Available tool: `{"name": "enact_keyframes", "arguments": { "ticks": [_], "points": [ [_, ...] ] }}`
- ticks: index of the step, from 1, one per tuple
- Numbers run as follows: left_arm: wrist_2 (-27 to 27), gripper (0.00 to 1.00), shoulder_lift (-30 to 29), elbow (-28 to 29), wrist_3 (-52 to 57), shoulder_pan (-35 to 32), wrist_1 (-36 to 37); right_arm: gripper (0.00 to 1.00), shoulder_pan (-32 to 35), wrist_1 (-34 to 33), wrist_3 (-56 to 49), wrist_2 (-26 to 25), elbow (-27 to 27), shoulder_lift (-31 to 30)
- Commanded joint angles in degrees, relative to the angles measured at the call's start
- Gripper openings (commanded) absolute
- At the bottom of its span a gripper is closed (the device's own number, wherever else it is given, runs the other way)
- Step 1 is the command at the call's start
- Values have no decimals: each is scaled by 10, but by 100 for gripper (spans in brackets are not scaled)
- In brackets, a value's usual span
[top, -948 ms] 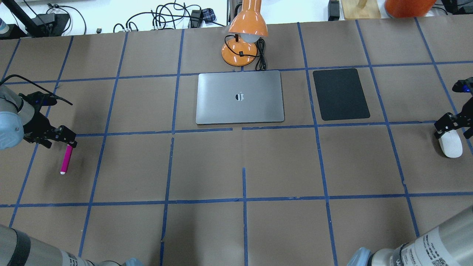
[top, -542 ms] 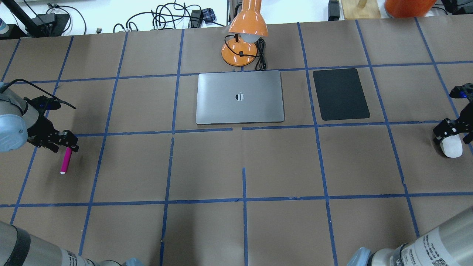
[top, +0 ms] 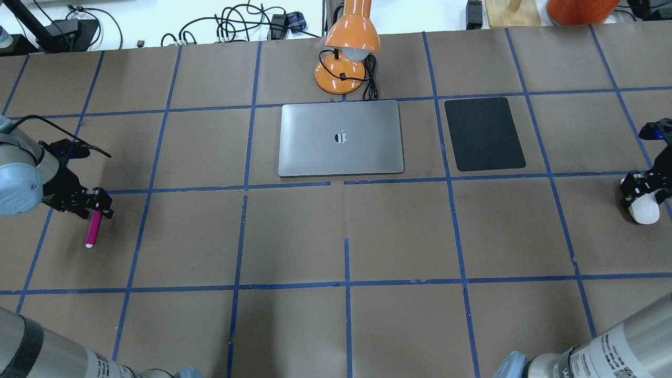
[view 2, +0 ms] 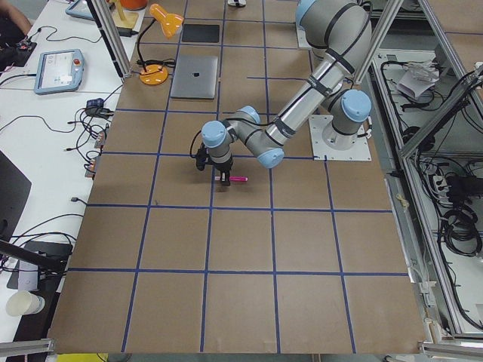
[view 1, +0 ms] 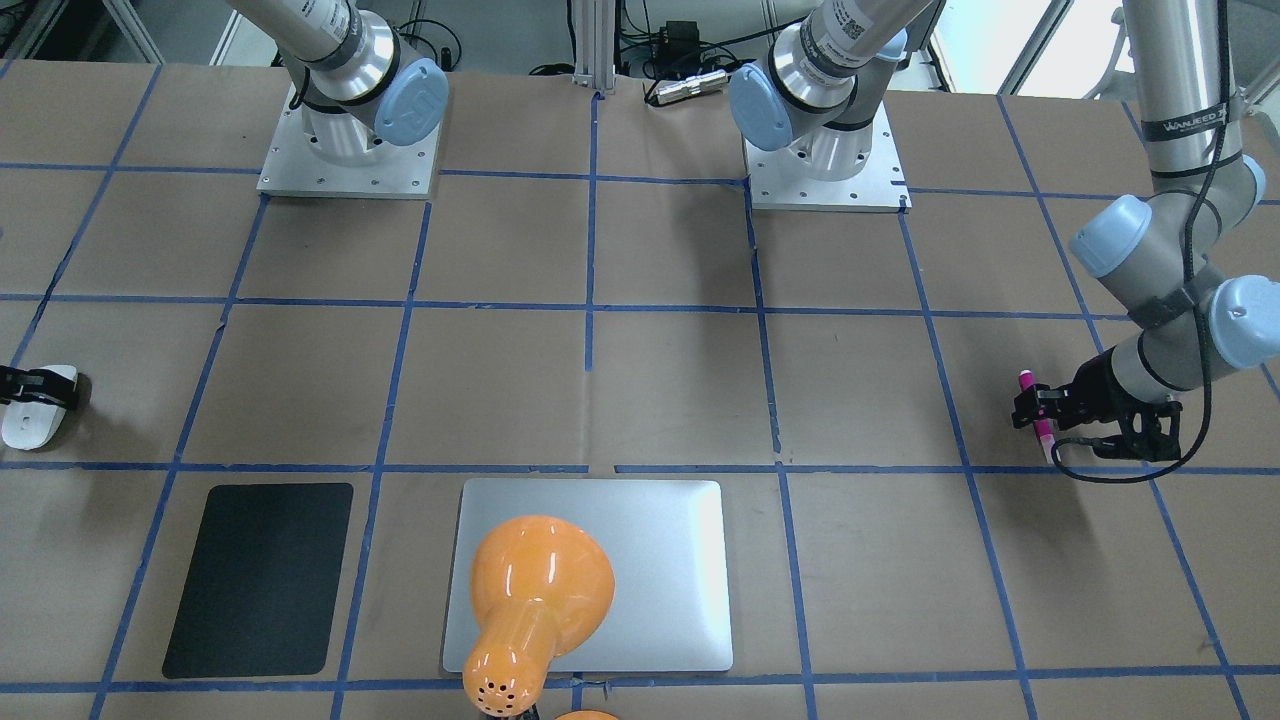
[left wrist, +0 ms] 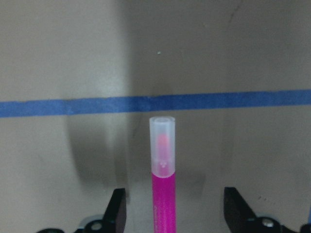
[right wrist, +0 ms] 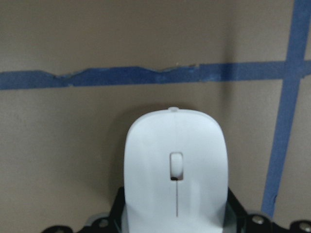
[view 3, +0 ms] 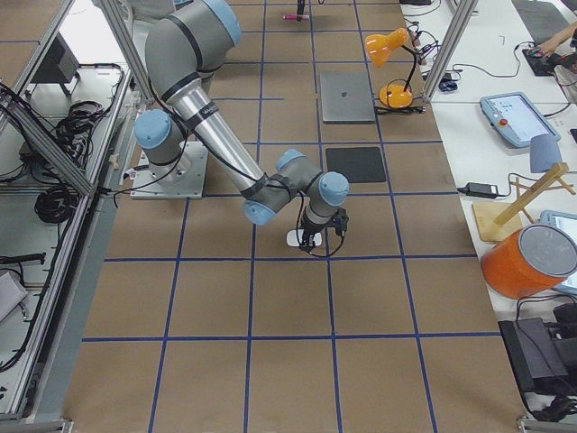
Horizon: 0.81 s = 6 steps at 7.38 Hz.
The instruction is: Place pen and mouse around notebook
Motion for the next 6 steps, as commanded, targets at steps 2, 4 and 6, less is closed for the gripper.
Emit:
{"name": "enact_keyframes", "arguments": {
  "ticks": [2, 4, 6],
  "points": [
    [1, 32, -2, 4, 2, 0, -1, 27, 13, 8, 1, 8, -26, -27],
    [4, 0, -2, 4, 2, 0, -2, 26, 87, 11, 12, 35, -58, -28],
    [1, 0, 8, 5, 0, -3, -9, 26, 187, 70, 125, 56, -143, -21]
  ]
}}
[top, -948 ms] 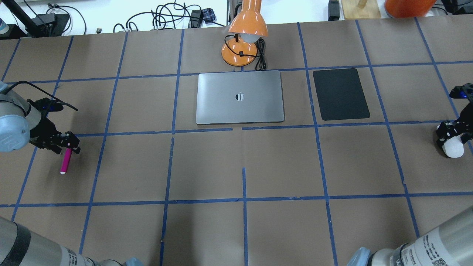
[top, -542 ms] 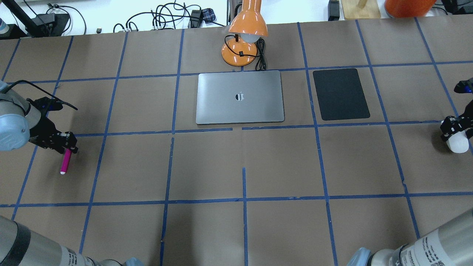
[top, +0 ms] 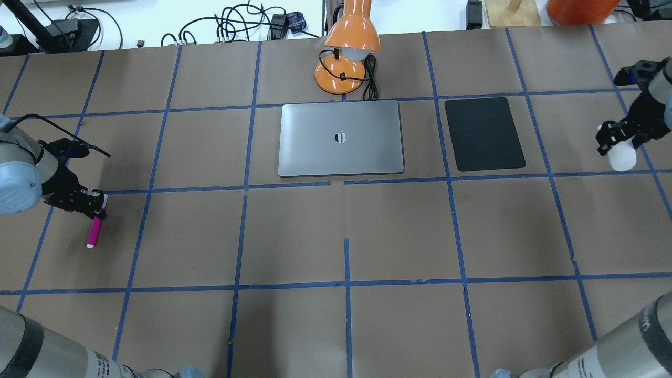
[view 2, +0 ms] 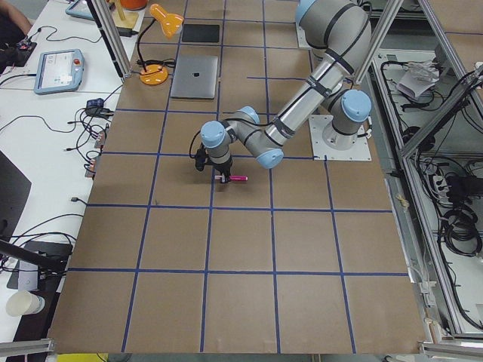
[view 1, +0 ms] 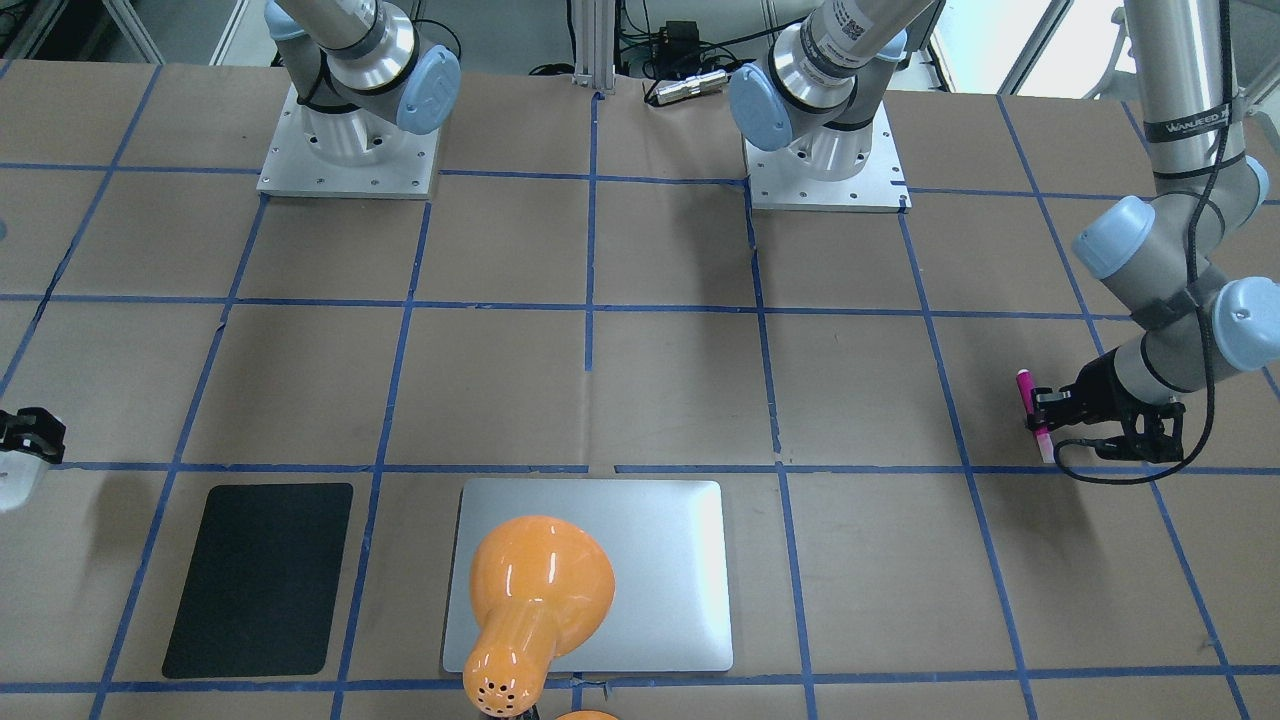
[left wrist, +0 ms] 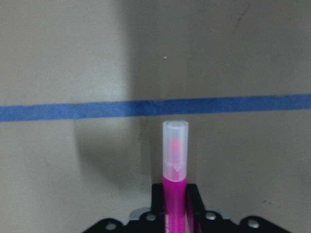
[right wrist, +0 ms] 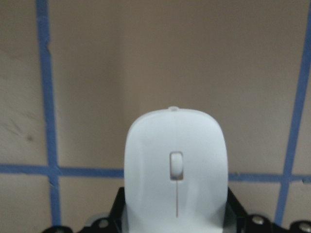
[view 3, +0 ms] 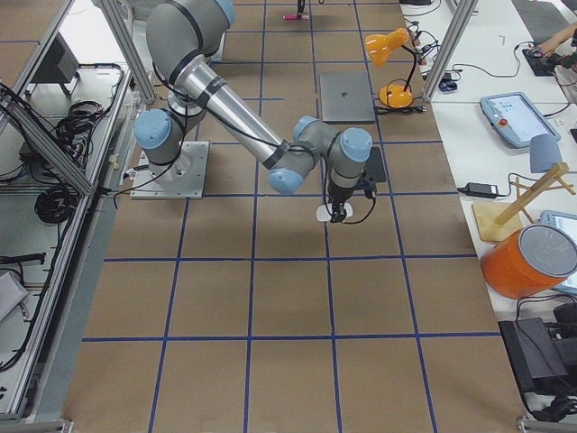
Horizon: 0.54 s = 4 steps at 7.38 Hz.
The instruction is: Place pen and mouse around notebook
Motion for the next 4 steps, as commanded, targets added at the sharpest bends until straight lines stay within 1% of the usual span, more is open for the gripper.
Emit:
{"name": "enact_keyframes", "arguments": {
  "ticks": [1, 2, 3, 4],
  "points": [
    [-7, 0, 14, 3, -14, -8, -7, 26, 99, 70, 135, 62, -101, 36],
    [-10, 0, 14, 17, -53, -16, -7, 26, 151, 70, 181, 67, -127, 65],
    [-18, 0, 19, 42, -96, -45, -9, 26, 181, 64, 250, 70, -139, 98],
    [-19, 0, 27, 54, -154, -87, -26, 28, 189, 64, 271, 71, -154, 128]
  ]
}}
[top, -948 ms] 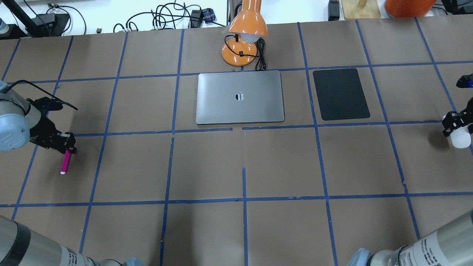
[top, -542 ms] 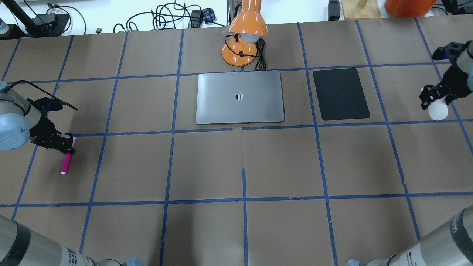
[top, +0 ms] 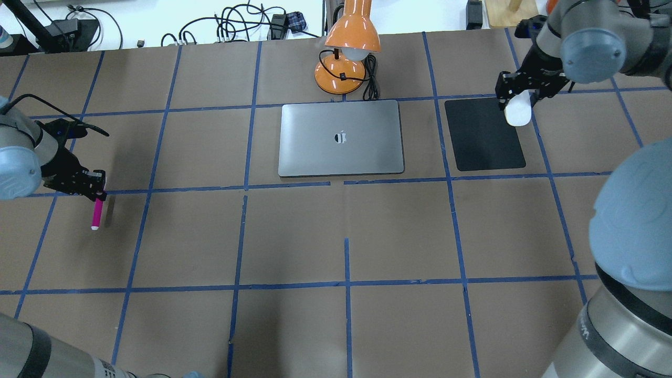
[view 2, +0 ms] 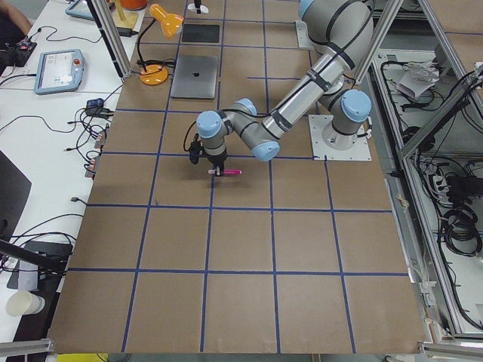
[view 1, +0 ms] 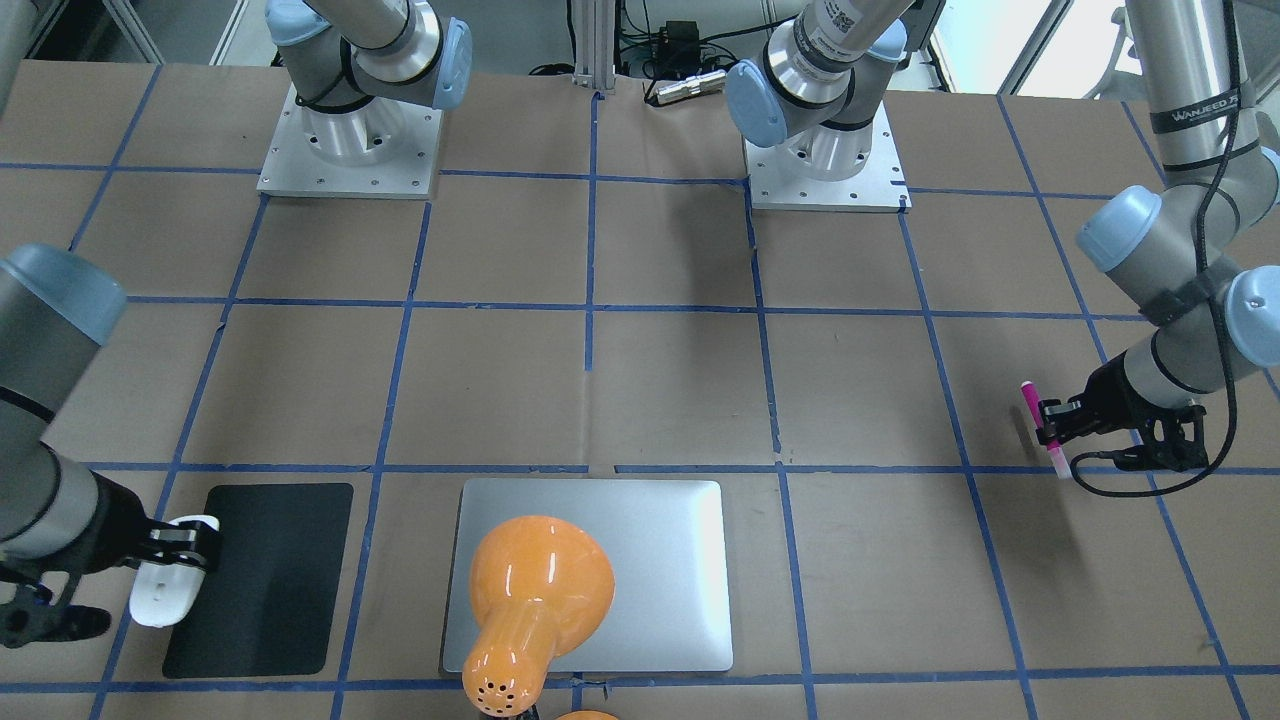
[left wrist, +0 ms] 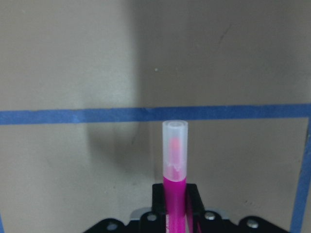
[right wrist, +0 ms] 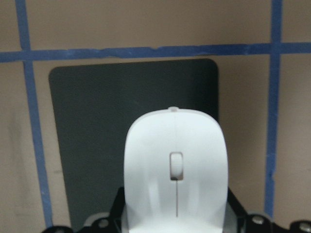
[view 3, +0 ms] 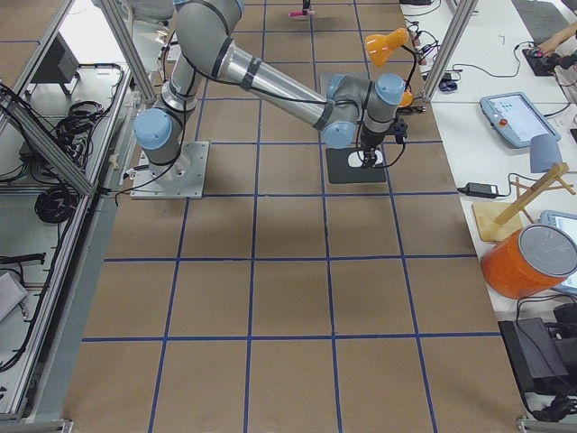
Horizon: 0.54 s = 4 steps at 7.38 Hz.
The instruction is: Place pen and mouse around notebook
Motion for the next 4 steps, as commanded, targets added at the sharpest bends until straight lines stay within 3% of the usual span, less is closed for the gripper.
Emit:
{"name": "enact_keyframes", "arguments": {
  "ticks": [1, 4],
  "points": [
    [-6, 0, 9, 20, -133, -87, -13, 28, 38, 1, 52, 3, -22, 52],
    [-43, 0, 28, 13, -341, -183, -16, 34, 40, 3, 42, -7, -19, 54]
  ]
}}
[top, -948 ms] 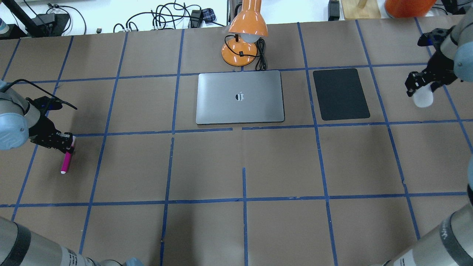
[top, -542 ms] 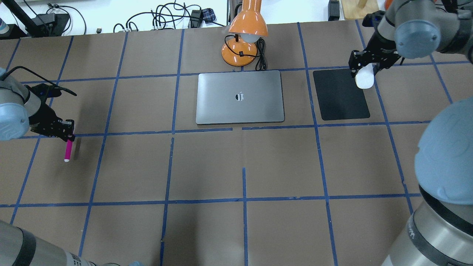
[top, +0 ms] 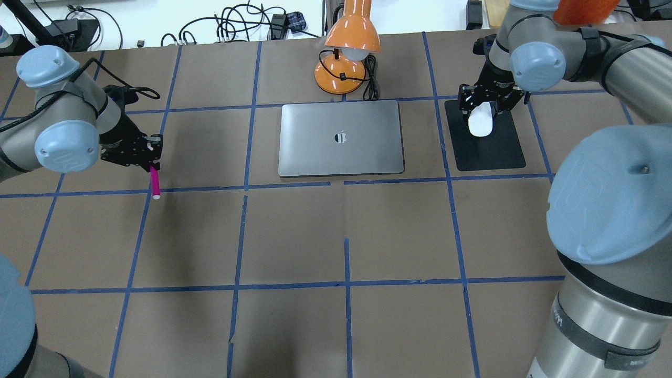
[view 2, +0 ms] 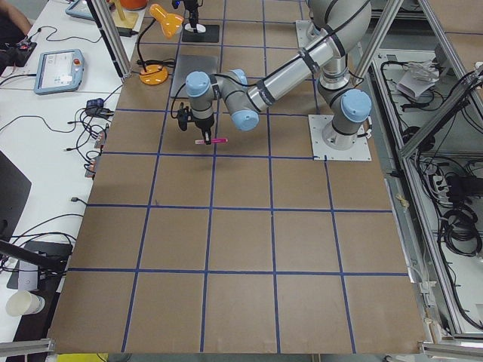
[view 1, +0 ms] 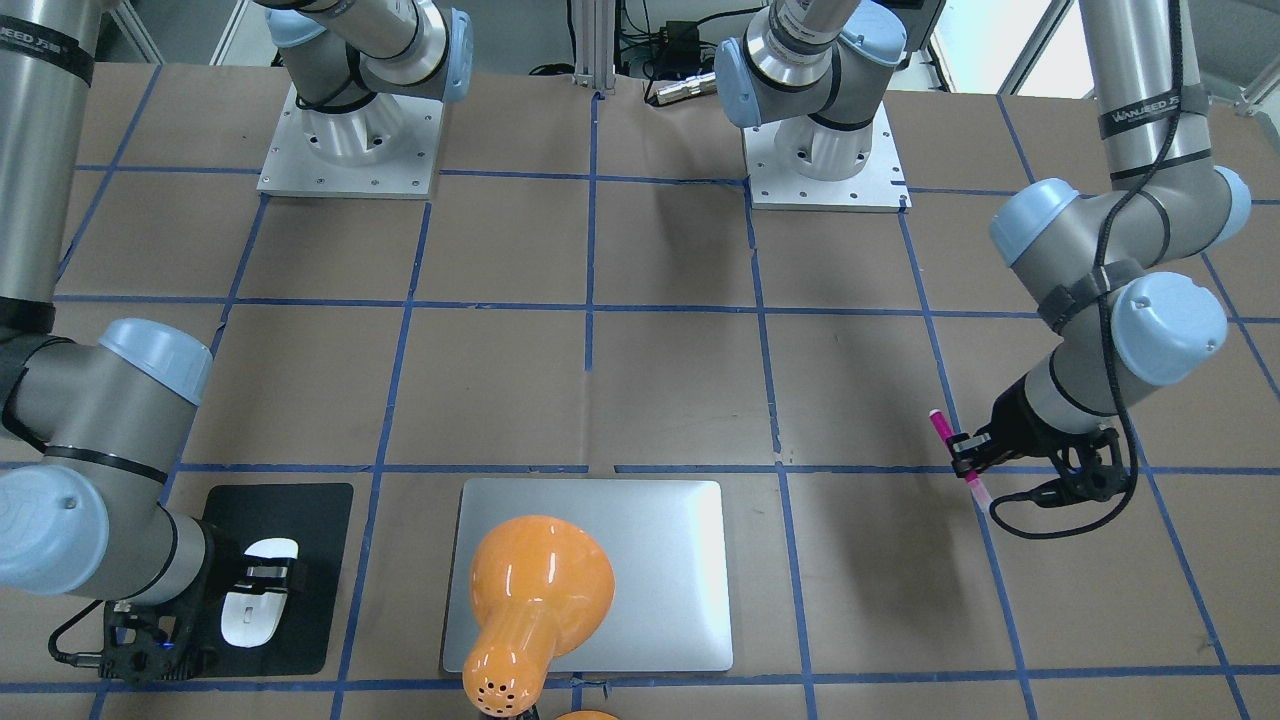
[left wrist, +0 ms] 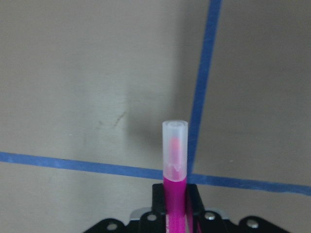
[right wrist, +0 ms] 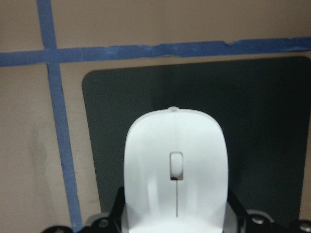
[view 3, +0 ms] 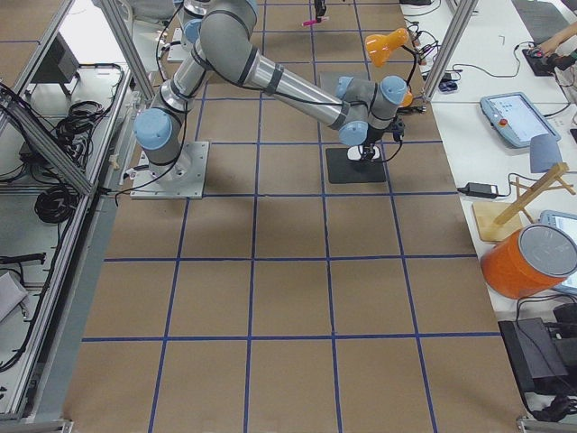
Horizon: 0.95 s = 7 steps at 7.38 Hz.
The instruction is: Place pen and mouse around notebook
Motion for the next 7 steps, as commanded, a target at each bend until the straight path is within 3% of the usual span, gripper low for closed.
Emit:
{"name": "enact_keyframes", "arguments": {
  "ticks": [1, 3, 4, 5, 6, 7],
  "points": [
    [-17, 0, 10, -5, -167, -78, -3, 37, 1, 4, 2, -6, 6, 5],
    [-21, 0, 5, -5, -322, -162, -2, 38, 1, 19, 0, -42, 9, 4],
    [-21, 0, 0, -5, -409, -202, 2, 48, 1, 18, 0, -43, 14, 5],
    [-21, 0, -5, -5, -484, -234, 6, 61, 1, 18, 3, -43, 21, 5],
    [-22, 0, -9, -5, -541, -257, 7, 91, 0, 12, 8, -40, 26, 4],
    [-22, 0, -10, -5, -600, -282, 8, 100, -1, 10, 7, -40, 23, 1]
  ]
}}
